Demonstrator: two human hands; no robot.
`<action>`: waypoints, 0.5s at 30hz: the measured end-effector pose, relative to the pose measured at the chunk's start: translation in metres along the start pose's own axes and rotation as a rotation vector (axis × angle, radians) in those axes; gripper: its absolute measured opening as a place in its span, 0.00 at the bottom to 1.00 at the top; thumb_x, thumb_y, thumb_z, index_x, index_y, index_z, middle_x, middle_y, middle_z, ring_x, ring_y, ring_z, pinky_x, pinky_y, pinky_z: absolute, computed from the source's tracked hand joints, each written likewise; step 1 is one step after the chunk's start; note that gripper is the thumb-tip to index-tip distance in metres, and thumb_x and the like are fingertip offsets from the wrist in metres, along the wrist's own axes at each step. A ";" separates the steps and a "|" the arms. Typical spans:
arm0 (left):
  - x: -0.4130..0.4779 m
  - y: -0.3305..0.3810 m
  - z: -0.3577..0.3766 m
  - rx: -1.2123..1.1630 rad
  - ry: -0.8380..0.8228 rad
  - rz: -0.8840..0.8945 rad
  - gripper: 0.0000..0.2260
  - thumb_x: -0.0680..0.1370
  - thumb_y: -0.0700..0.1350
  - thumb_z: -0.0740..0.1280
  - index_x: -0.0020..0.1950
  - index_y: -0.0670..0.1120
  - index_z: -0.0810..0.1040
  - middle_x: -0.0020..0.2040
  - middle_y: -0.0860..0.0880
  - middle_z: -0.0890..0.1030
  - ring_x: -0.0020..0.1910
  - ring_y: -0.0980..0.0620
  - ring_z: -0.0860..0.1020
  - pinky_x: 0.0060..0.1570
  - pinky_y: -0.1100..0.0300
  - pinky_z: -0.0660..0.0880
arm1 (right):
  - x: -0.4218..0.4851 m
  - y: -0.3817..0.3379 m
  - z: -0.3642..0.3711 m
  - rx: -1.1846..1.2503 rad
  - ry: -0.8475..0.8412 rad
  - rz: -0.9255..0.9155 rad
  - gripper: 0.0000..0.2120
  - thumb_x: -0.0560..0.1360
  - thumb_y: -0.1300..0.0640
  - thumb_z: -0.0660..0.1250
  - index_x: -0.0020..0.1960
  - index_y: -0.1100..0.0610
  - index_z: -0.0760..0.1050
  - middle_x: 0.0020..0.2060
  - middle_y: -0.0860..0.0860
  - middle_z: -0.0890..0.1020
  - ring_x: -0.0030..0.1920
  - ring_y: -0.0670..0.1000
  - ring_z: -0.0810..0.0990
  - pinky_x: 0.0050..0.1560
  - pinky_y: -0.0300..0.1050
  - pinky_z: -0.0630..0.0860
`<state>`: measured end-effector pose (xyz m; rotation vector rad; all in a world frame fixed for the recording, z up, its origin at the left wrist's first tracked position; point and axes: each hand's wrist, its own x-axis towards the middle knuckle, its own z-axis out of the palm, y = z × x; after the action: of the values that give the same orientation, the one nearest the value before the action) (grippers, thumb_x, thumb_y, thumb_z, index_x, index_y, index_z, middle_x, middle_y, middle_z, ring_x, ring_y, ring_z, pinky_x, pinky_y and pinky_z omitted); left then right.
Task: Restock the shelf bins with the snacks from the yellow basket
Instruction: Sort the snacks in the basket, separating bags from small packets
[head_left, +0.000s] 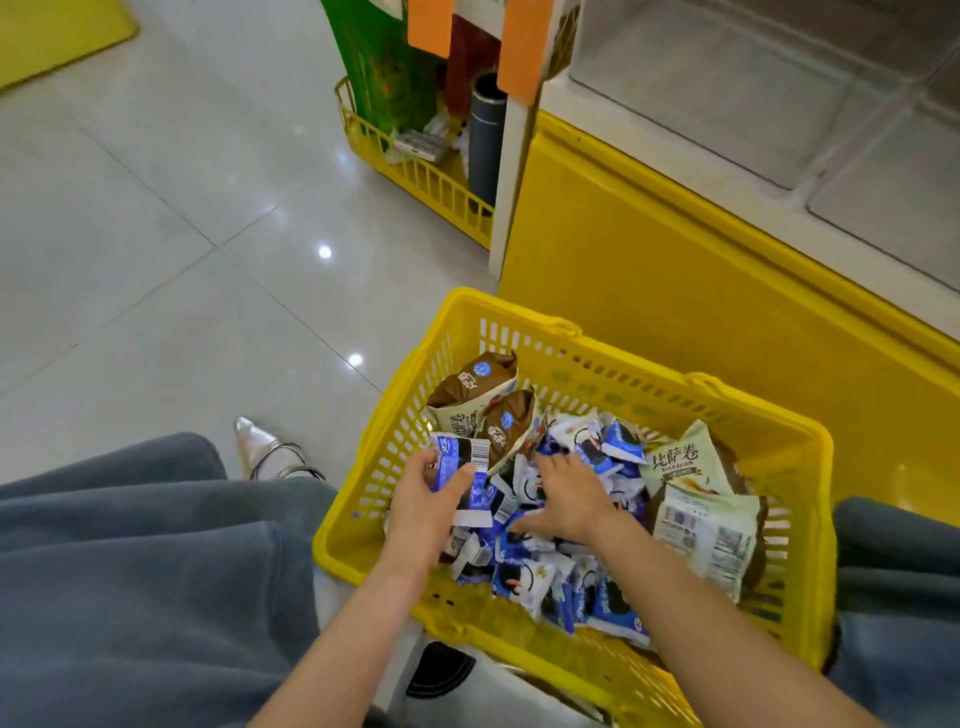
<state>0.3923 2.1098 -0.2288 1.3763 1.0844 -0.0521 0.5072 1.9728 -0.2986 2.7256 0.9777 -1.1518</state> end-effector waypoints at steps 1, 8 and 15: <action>0.003 -0.001 0.002 0.002 0.003 -0.006 0.20 0.76 0.47 0.68 0.66 0.46 0.68 0.58 0.47 0.76 0.55 0.49 0.77 0.52 0.55 0.76 | 0.003 0.001 -0.001 -0.053 -0.005 -0.005 0.43 0.68 0.36 0.69 0.73 0.57 0.59 0.67 0.56 0.67 0.68 0.57 0.62 0.68 0.52 0.62; 0.031 -0.007 0.026 -0.014 -0.012 -0.091 0.13 0.77 0.46 0.66 0.59 0.44 0.71 0.55 0.48 0.78 0.41 0.57 0.77 0.33 0.64 0.71 | -0.012 0.019 0.008 0.015 0.148 -0.101 0.25 0.73 0.40 0.65 0.65 0.52 0.70 0.58 0.51 0.74 0.61 0.54 0.66 0.58 0.48 0.64; 0.068 0.031 0.097 0.174 -0.233 0.089 0.18 0.79 0.44 0.62 0.67 0.43 0.66 0.56 0.48 0.73 0.46 0.54 0.73 0.47 0.58 0.70 | -0.034 0.066 -0.047 0.388 0.568 0.240 0.32 0.74 0.40 0.63 0.65 0.65 0.66 0.26 0.47 0.70 0.26 0.44 0.69 0.23 0.38 0.58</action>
<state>0.5049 2.0784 -0.2662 1.5314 0.8385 -0.2410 0.5560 1.9133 -0.2562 3.4636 0.4481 -0.5791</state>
